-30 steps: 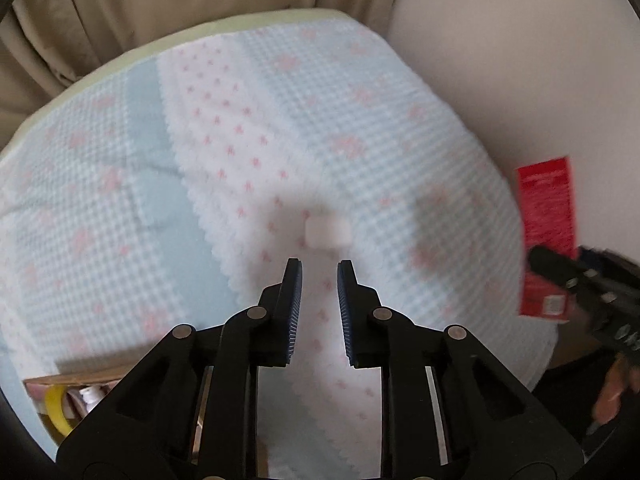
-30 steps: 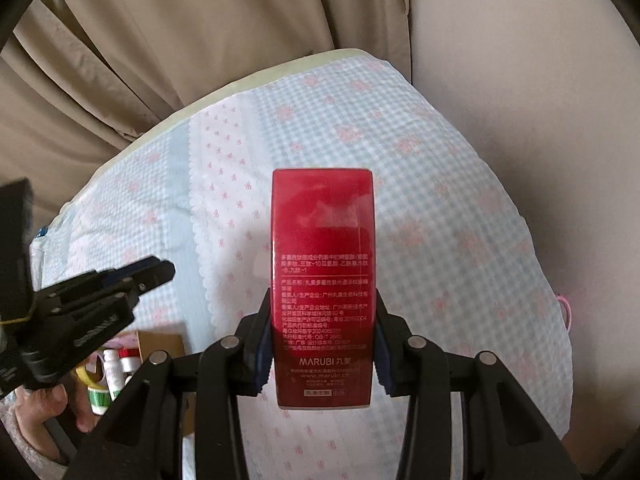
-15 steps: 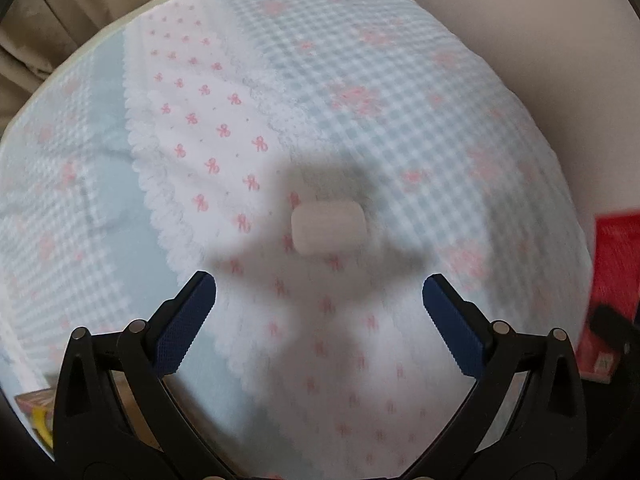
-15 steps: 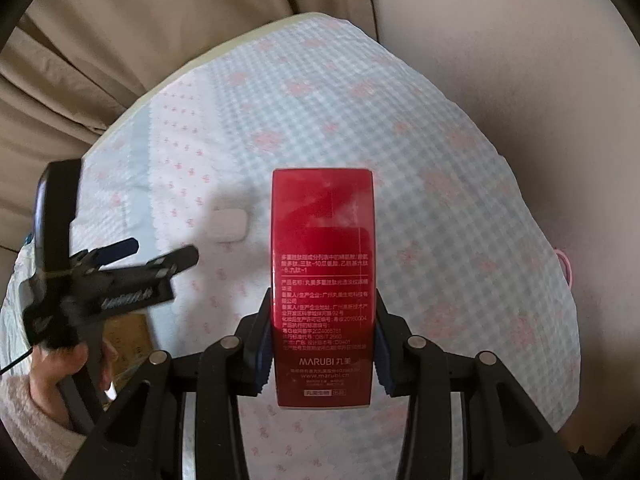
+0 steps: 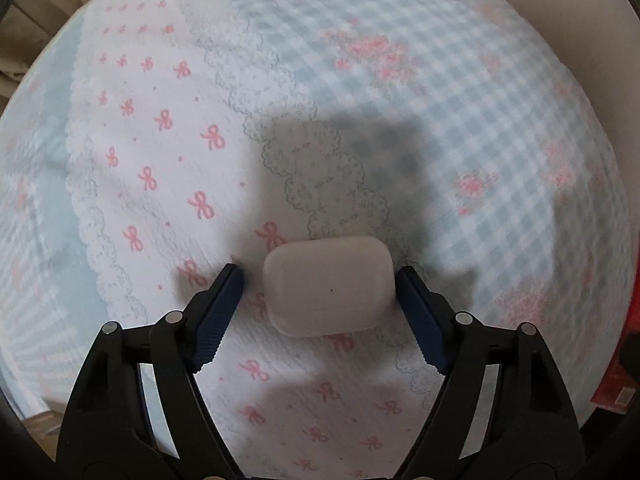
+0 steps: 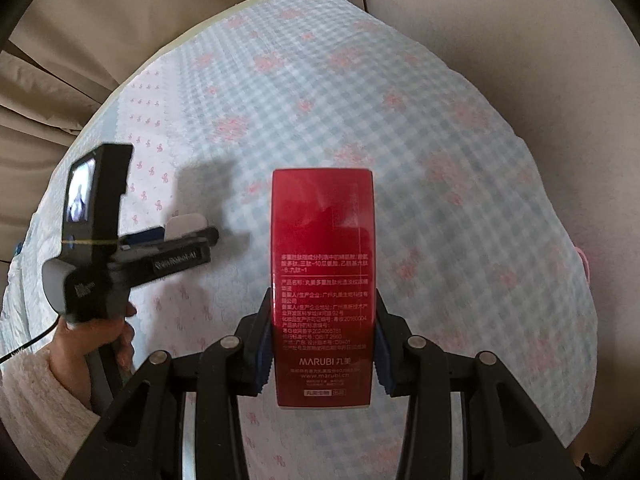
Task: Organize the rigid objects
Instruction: 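Lift the earbud case with the left tool while the right tool holds the red box, then carry the earbud case and red box into the cardboard box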
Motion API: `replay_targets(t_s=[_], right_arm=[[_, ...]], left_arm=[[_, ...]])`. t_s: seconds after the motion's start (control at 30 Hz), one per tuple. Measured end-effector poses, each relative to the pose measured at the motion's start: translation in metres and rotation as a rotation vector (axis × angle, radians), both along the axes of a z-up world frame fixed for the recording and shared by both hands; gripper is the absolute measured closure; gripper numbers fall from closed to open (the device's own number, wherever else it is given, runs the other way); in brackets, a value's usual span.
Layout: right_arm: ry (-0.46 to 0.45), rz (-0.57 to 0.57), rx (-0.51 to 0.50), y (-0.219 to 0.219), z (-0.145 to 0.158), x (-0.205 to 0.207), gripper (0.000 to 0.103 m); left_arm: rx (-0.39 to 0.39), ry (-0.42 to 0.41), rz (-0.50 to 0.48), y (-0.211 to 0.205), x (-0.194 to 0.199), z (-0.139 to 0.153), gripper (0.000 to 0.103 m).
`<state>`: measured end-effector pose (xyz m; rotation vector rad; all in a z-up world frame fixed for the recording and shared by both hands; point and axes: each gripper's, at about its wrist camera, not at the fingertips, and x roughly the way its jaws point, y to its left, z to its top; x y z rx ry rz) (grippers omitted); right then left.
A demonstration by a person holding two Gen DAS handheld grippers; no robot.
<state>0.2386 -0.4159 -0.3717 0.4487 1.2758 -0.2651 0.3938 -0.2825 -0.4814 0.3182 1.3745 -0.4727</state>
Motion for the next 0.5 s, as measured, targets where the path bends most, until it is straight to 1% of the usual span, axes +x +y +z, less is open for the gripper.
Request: replay_targets(t_s=[0.07,0.2,0.33,0.5], right_arm=[[0.002,0.000,0.008,0.000,-0.002,0.003,0.065],[0.001,0.007,0.008,-0.001,-0.005,0.008,0.065],[0.000,0.008,0.008,-0.002,-0.004,0.010,0.065],[-0.019,0.013,0.003,-0.003,0.005,0.010,0.065]], left_arm=[[-0.013,-0.001,-0.009,0.001,0.000,0.001,0.045],[-0.018,-0.012,-0.029,0.003,0.001,0.004,0.045],[-0.025,-0.019,-0.024,0.003,0.003,0.009,0.045],[-0.053,-0.051,-0.017,0.003,-0.003,0.044,0.045]])
